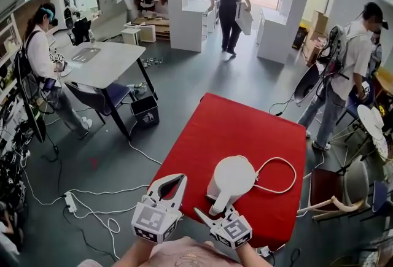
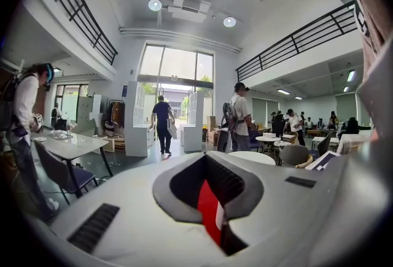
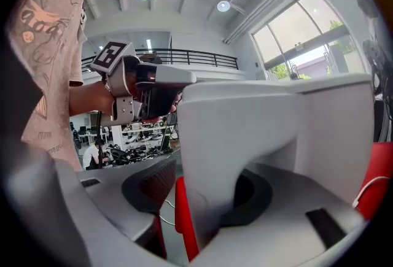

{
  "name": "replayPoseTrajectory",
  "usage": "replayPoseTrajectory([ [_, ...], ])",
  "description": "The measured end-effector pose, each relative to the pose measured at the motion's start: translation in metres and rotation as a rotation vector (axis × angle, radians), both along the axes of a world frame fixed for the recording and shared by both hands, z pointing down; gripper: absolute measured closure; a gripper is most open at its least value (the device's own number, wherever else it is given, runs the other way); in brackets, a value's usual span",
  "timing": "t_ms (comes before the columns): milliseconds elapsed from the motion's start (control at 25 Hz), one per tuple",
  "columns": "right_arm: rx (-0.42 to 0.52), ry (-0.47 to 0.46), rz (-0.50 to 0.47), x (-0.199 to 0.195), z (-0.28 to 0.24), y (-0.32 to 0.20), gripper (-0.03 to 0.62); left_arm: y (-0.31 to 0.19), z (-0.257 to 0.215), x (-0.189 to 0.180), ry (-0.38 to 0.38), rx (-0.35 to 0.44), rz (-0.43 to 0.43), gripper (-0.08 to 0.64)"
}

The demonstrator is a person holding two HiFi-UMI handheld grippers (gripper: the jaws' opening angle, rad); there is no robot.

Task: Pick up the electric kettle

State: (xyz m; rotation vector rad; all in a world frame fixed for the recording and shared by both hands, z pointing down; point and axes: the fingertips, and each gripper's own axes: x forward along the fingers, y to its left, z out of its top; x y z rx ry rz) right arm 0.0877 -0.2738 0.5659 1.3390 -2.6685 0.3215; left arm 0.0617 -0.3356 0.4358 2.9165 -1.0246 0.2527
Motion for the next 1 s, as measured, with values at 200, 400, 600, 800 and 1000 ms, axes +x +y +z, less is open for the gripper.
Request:
replayPoseTrajectory([
  [200,0.003,-0.010,0.034,0.004,-0.003,-0.003,0.435,0.000,0.003,0.003,0.000,-0.009,0.014,0.563],
  [400,0.017,0.001,0.070,0.015,-0.008,-0.007,0.540,0.003,0.008,0.010,-0.003,-0.021,0.027,0.563],
  [600,0.023,0.028,0.041,0.015,-0.010,-0.007,0.544,0.004,0.010,0.010,0.000,-0.027,0.027,0.563],
  [800,0.058,0.041,0.045,0.020,-0.023,-0.013,0.568,0.004,0.010,0.010,-0.001,-0.030,0.022,0.563],
  [1000,0.056,-0.069,0.068,0.038,-0.046,-0.030,0.575,0.003,0.010,0.011,0.002,-0.032,0.024,0.563],
])
